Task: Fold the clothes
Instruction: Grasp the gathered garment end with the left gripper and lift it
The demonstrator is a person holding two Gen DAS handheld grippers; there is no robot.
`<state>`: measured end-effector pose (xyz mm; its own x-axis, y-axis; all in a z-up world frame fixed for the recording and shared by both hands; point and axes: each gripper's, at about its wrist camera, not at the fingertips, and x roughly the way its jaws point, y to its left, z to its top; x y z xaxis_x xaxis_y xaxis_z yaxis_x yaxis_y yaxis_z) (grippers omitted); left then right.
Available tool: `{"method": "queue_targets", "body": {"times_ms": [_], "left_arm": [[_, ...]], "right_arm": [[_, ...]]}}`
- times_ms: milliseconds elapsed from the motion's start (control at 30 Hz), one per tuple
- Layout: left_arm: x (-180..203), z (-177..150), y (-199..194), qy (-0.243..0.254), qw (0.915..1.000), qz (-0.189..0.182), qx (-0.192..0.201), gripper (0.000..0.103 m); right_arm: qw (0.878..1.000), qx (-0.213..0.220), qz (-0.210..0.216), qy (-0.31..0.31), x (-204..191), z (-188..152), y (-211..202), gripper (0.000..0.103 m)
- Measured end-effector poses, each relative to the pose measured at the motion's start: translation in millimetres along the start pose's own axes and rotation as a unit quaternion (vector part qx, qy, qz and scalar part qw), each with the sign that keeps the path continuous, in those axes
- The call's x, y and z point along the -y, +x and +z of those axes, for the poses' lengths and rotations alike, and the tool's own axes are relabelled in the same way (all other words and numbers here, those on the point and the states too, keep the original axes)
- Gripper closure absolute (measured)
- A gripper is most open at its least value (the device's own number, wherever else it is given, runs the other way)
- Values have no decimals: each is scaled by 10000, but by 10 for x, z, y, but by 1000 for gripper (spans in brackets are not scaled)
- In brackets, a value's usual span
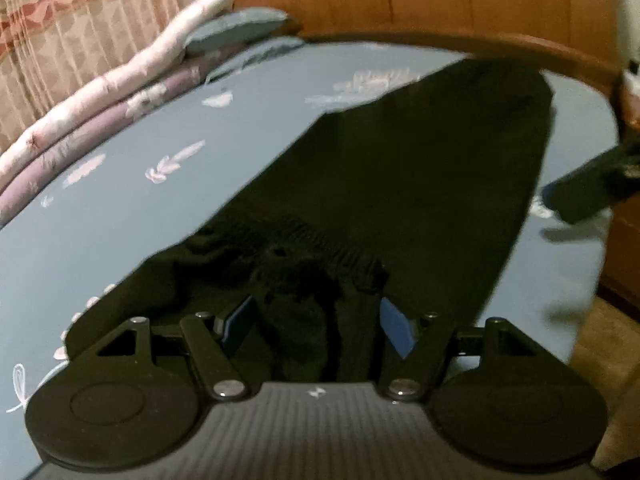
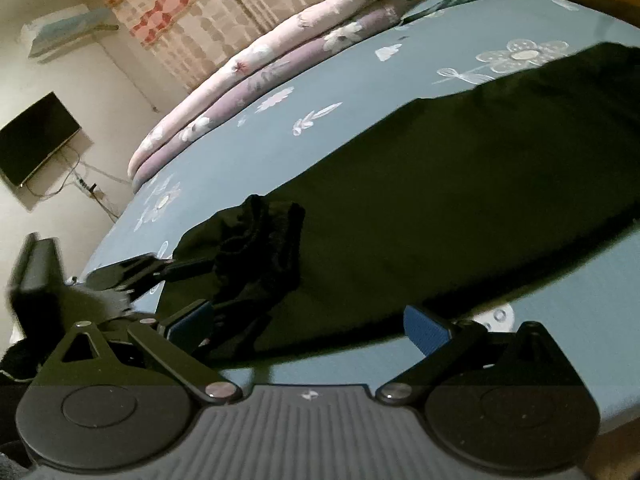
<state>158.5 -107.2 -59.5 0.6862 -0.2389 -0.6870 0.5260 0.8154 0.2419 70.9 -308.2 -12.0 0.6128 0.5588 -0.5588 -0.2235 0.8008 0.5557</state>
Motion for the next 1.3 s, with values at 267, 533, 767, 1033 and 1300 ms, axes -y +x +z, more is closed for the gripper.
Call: {"method": "queue_targets", "body": {"times_ms": [267, 533, 767, 1033, 1300], "left_arm": [[-122, 42, 126, -521, 9981, -99, -320, 82], [-687, -43, -275, -1628, 9859, -378, 47, 95], [-1388, -219, -765, -2648, 9626, -236, 527, 96], [-1887, -721, -1261, -3253, 9409, 713, 621, 96], [-2289, -1526, -1504, -4128, 8978, 1499, 329, 93]], "right_arm": [[9994, 106, -196, 254, 149, -83, -92, 0], [9990, 150, -287, 318, 130, -70, -63, 0], [9992, 83, -283, 265, 68, -69, 14, 0], [9996, -27, -222, 143, -39, -50, 134, 0], [9996, -205, -206, -4, -139, -37, 276, 0]]}}
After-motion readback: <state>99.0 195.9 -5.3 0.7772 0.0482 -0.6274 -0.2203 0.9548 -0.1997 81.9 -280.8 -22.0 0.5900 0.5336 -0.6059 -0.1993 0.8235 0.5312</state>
